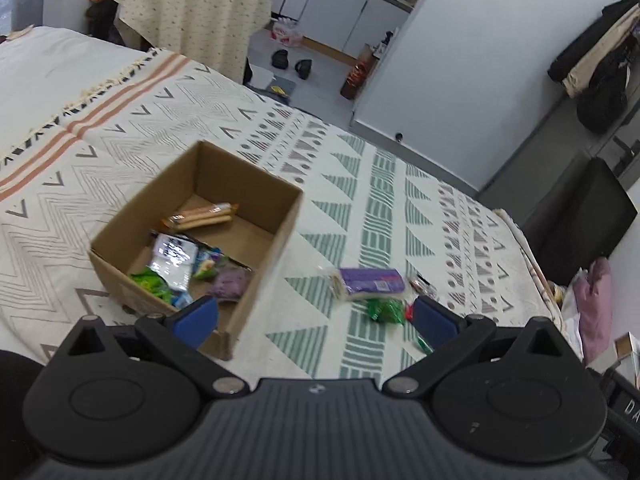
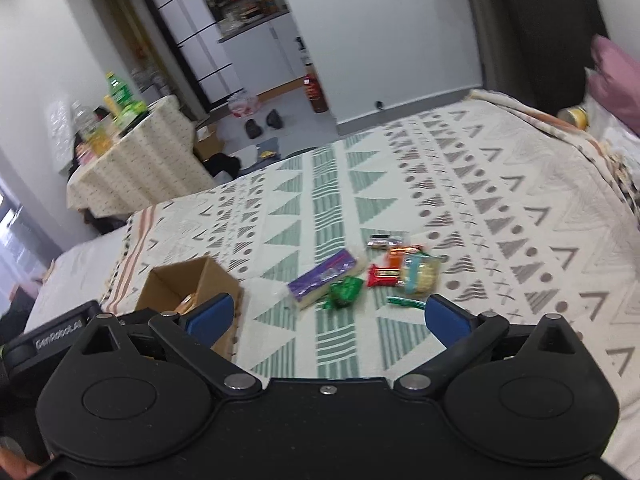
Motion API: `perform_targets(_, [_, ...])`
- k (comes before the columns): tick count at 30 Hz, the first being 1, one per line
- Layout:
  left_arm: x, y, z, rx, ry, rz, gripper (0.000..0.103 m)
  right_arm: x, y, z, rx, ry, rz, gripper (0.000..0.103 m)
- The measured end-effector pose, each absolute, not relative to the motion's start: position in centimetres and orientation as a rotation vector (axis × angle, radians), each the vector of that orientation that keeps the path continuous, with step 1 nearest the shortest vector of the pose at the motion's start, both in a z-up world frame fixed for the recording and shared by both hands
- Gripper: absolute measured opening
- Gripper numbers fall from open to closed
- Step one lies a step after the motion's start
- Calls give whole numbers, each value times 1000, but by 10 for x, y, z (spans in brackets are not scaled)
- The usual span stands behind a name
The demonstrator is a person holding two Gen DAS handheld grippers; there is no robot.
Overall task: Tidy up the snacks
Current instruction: 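Move the right tool to the cracker pack while the left tool approaches the green candy, then grasp the cracker pack with the right tool while the left tool grasps the green candy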
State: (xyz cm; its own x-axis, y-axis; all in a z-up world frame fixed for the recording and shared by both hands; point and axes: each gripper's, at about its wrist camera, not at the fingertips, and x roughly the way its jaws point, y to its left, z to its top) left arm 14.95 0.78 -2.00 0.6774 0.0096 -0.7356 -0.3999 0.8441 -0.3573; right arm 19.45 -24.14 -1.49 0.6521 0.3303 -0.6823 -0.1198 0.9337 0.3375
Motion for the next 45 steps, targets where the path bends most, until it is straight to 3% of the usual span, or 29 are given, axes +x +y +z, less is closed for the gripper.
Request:
perform_targets(21, [214, -41, -57, -569, 835, 173, 100, 265, -294, -70, 496, 906, 104, 99])
perform_targets(39, [295, -66, -128, -631, 934, 175, 68, 314, -301, -146, 548, 1005, 107, 88])
perform_targets(45, [314, -72, -166, -627, 974, 174, 63, 327, -294, -165, 503, 1011, 79, 84])
